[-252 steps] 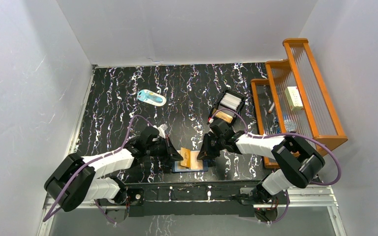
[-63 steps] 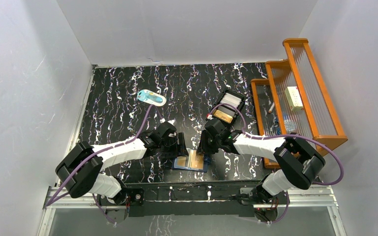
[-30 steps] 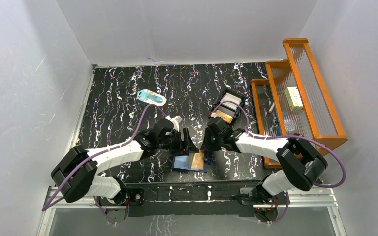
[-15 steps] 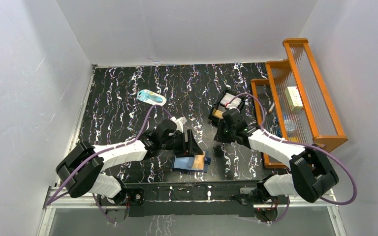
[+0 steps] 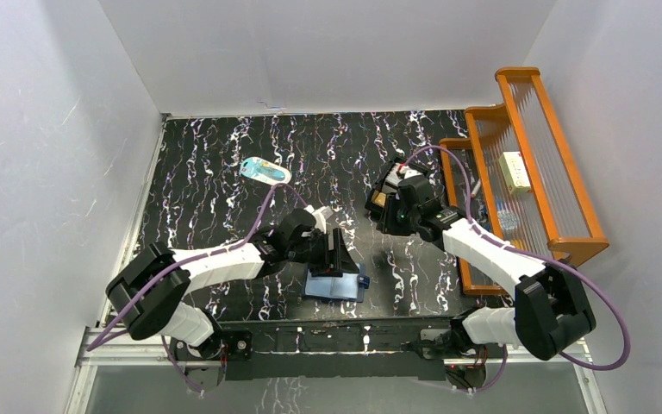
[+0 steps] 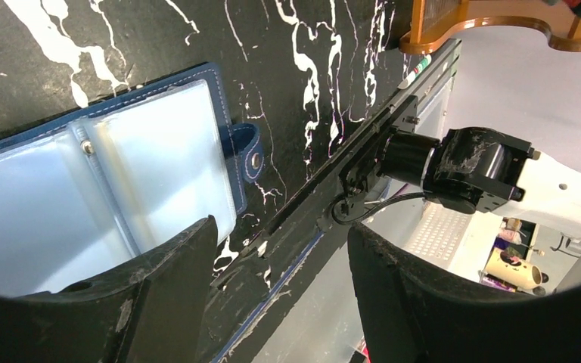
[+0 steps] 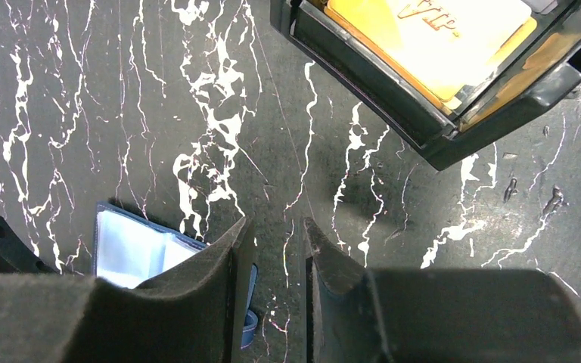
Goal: Put the credit cards into the card holder
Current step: Turn over the card slot in the card holder, then pick up the credit card from the storage box.
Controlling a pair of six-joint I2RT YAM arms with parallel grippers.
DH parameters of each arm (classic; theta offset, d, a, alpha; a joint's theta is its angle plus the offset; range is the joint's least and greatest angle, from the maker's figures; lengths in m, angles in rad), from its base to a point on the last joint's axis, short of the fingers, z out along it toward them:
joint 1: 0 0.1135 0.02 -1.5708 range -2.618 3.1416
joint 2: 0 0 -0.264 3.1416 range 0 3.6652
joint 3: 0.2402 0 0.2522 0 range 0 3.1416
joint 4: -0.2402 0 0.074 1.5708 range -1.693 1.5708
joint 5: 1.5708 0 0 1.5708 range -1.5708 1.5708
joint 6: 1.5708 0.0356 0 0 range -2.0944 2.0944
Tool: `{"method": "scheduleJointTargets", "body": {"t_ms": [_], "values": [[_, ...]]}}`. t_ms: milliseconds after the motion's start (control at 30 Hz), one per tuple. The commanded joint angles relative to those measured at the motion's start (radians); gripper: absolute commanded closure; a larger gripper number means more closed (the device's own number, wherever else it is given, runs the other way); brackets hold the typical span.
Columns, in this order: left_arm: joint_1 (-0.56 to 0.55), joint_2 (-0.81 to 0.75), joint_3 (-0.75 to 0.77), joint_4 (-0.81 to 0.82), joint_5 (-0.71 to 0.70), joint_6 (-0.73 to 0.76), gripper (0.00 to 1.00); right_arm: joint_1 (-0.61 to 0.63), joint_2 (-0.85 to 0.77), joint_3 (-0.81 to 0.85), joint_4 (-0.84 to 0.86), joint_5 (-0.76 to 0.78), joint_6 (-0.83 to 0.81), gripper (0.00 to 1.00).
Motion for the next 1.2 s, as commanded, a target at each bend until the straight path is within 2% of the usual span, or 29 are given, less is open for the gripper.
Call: {"method": "scheduleJointTargets", "body": {"t_ms": [0,100,200,367,633,733,833,1167], "values": [[-0.007,-0.033,0.053,-0.044,0.002,0.035,0.38,-0.01,-0.008,0.049,0.007,-0.023,-0.044,0.63],[-0.006,-0.059,0.061,-0.116,-0.059,0.057,0.39,-0.02,0.014,0.086,0.0,-0.018,-0.087,0.61],[-0.006,-0.097,0.103,-0.271,-0.178,0.119,0.39,-0.036,0.054,0.151,-0.014,0.033,-0.151,0.57],[0.016,-0.16,0.124,-0.424,-0.301,0.164,0.39,-0.046,0.143,0.279,-0.025,0.141,-0.349,0.51],[0.123,-0.224,0.049,-0.458,-0.242,0.173,0.39,-0.051,0.283,0.395,0.038,0.26,-0.741,0.45],[0.145,-0.257,0.021,-0.458,-0.228,0.171,0.39,-0.057,0.318,0.402,0.072,0.311,-0.876,0.44],[0.149,-0.286,0.006,-0.462,-0.224,0.17,0.39,-0.068,0.347,0.378,0.118,0.294,-0.999,0.42],[0.151,-0.326,-0.07,-0.446,-0.212,0.136,0.39,-0.095,0.481,0.376,0.168,0.279,-1.137,0.42]]}}
